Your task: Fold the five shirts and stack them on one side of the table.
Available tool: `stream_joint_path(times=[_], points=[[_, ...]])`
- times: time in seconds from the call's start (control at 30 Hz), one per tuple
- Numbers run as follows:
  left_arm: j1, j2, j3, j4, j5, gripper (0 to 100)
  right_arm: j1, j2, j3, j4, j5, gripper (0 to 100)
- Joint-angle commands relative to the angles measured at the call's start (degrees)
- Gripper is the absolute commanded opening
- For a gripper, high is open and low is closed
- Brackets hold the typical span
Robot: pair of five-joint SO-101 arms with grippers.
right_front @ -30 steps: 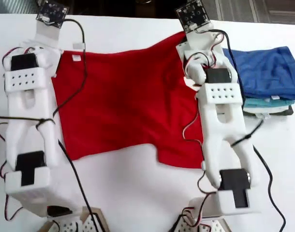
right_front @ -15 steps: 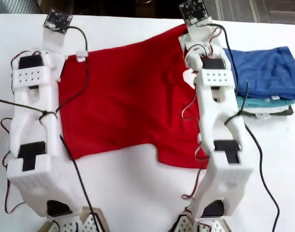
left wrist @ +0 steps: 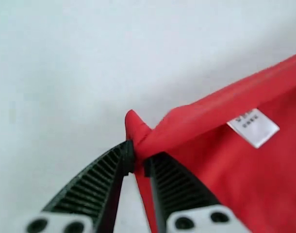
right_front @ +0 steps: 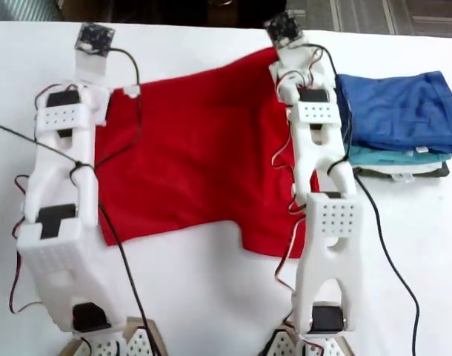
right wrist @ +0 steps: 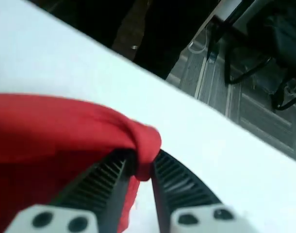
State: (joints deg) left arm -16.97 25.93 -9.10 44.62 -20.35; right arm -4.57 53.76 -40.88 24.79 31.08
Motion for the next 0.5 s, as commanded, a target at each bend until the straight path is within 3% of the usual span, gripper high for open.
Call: stream_joint_path(times=[0.0, 0.37, 0.47], points=[[0.4, 2.2, -0.5, -1.3, 0.2, 3, 1.0, 1.5, -4.8, 2.0, 0.6, 2.1], [0.1, 8.0, -1.3, -0.5, 0.0, 3, -0.7, 3.6, -6.3, 6.3, 0.6, 2.1], [-0.8, 8.0, -5.7, 4.7, 0.2, 3, -0.5, 1.1, -6.3, 6.6, 0.6, 2.1]])
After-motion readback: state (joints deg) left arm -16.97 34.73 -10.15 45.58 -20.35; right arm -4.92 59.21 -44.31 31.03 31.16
